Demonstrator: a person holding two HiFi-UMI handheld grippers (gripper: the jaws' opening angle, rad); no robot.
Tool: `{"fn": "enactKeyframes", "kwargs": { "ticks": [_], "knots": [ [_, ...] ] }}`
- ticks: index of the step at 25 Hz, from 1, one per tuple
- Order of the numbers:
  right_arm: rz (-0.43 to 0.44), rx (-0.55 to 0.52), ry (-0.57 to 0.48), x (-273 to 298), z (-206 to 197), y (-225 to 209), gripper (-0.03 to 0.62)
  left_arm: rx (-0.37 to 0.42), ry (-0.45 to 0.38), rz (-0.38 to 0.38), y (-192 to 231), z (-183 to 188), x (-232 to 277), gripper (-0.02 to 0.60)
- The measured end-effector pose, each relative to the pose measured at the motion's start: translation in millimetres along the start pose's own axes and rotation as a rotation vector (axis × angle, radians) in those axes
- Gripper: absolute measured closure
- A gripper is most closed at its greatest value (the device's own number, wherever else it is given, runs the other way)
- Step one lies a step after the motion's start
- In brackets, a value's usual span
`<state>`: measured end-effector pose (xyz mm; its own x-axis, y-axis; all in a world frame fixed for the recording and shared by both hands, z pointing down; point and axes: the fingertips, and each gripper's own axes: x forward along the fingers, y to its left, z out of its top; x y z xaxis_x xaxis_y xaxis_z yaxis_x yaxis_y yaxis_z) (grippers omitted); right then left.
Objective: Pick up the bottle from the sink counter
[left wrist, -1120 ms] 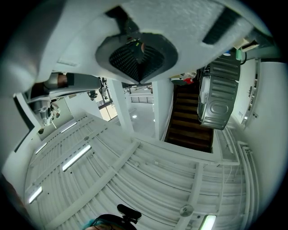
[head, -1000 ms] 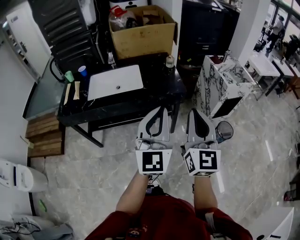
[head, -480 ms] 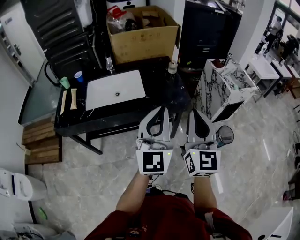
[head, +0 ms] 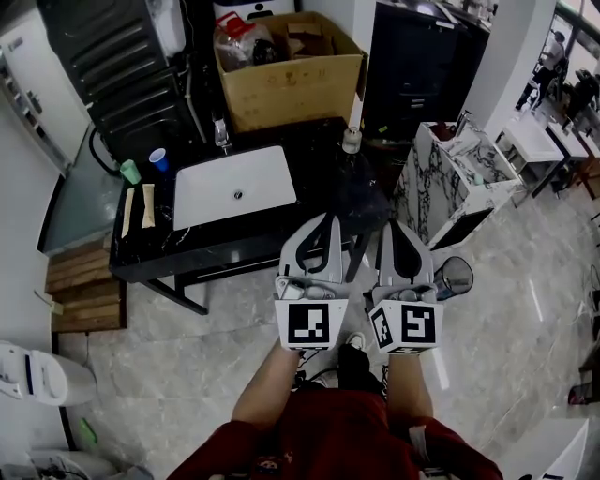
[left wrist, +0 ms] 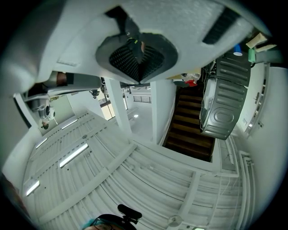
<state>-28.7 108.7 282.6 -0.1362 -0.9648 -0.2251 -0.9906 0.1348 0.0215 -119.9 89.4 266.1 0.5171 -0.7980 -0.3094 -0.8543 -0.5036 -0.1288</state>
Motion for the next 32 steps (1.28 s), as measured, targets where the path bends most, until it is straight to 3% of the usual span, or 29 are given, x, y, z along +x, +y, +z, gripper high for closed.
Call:
{"fn": "enactKeyframes", "kwargs": {
  "ticks": [12,32],
  "knots": [
    [0.045,0.012,0.001,65.6,-22.2,-28.5,0.594,0.022,0.003,0.036,15.8,-25.9,62.0,0.578],
    [0.087,0.041,-0.002,209.9,-45.3,-167.0,0.592,0.019,0.028,0.078,0.0,-72.6,251.1,0.578]
  ]
}}
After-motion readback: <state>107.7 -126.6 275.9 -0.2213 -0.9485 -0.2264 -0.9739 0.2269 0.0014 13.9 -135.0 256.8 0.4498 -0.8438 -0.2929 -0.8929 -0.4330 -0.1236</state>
